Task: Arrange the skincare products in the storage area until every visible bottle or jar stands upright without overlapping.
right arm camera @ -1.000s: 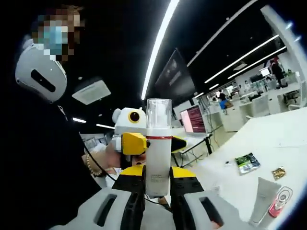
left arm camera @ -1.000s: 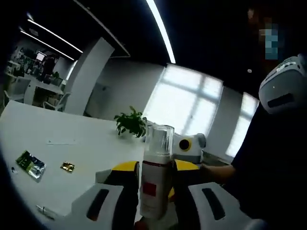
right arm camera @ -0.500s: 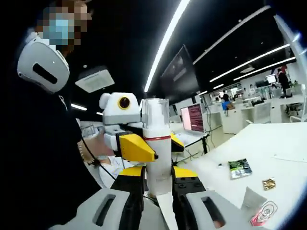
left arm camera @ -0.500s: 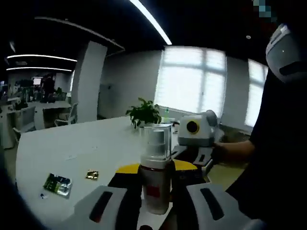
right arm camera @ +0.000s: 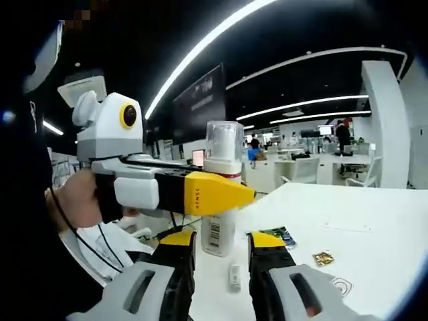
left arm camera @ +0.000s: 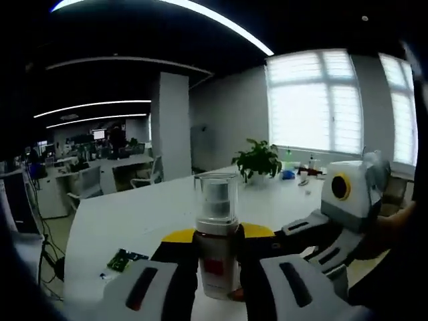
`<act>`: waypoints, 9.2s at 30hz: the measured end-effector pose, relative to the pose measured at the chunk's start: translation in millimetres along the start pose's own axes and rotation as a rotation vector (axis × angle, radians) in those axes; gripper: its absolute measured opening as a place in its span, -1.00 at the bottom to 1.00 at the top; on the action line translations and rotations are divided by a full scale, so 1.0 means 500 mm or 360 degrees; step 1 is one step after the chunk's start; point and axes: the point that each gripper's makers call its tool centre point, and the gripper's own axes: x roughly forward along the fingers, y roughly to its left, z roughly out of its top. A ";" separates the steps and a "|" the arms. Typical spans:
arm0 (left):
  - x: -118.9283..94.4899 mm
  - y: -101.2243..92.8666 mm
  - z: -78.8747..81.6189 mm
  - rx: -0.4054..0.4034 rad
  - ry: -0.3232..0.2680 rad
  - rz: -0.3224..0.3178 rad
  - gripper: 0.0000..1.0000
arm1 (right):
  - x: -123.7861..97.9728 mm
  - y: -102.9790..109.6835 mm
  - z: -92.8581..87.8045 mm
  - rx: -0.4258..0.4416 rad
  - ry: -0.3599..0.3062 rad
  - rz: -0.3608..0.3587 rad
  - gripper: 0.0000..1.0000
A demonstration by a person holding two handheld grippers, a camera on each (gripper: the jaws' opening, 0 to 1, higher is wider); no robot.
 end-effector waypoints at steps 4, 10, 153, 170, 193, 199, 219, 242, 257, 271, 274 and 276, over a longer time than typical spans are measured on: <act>0.003 0.002 0.000 0.0000 -0.0008 0.0043 -0.63 | 0.007 0.000 0.005 -0.0013 -0.0021 -0.0056 -0.48; 0.006 -0.003 -0.004 -0.0010 -0.0008 0.0051 -0.63 | 0.013 0.002 0.033 -0.0043 -0.0094 -0.0110 -0.53; -0.065 -0.005 -0.261 0.0026 0.0396 -0.0431 0.60 | -0.086 -0.137 -0.216 -0.0397 0.0457 0.0565 -0.82; -0.082 0.022 -0.291 -0.0011 0.0443 -0.0321 0.83 | -0.071 -0.186 -0.287 -0.0409 0.0500 0.0517 -0.82; -0.081 0.045 -0.321 -0.0046 0.0503 -0.0291 0.83 | -0.059 -0.209 -0.358 -0.0382 0.0585 0.0461 -0.81; -0.076 0.043 -0.327 -0.0051 0.0513 -0.0310 0.83 | -0.063 -0.206 -0.358 -0.0359 0.0601 0.0479 -0.80; -0.081 0.047 -0.342 -0.0061 0.0524 -0.0314 0.80 | -0.081 -0.220 -0.443 -0.0376 0.0866 0.0449 -0.68; -0.083 0.050 -0.351 -0.0074 0.0541 -0.0286 0.79 | -0.068 -0.265 -0.475 -0.0404 0.0933 0.0389 -0.77; -0.082 0.054 -0.357 -0.0081 0.0548 -0.0281 0.78 | -0.061 -0.290 -0.484 -0.0411 0.0956 0.0393 -0.77; -0.074 0.076 -0.361 -0.0090 0.0532 -0.0251 0.75 | -0.104 -0.294 -0.474 -0.0365 0.1013 0.0300 -0.57; -0.076 0.083 -0.366 -0.0104 0.0531 -0.0220 0.74 | -0.113 -0.289 -0.465 -0.0338 0.0982 0.0265 -0.45; -0.081 0.089 -0.374 -0.0115 0.0540 -0.0203 0.75 | -0.120 -0.281 -0.462 -0.0336 0.0987 0.0248 -0.37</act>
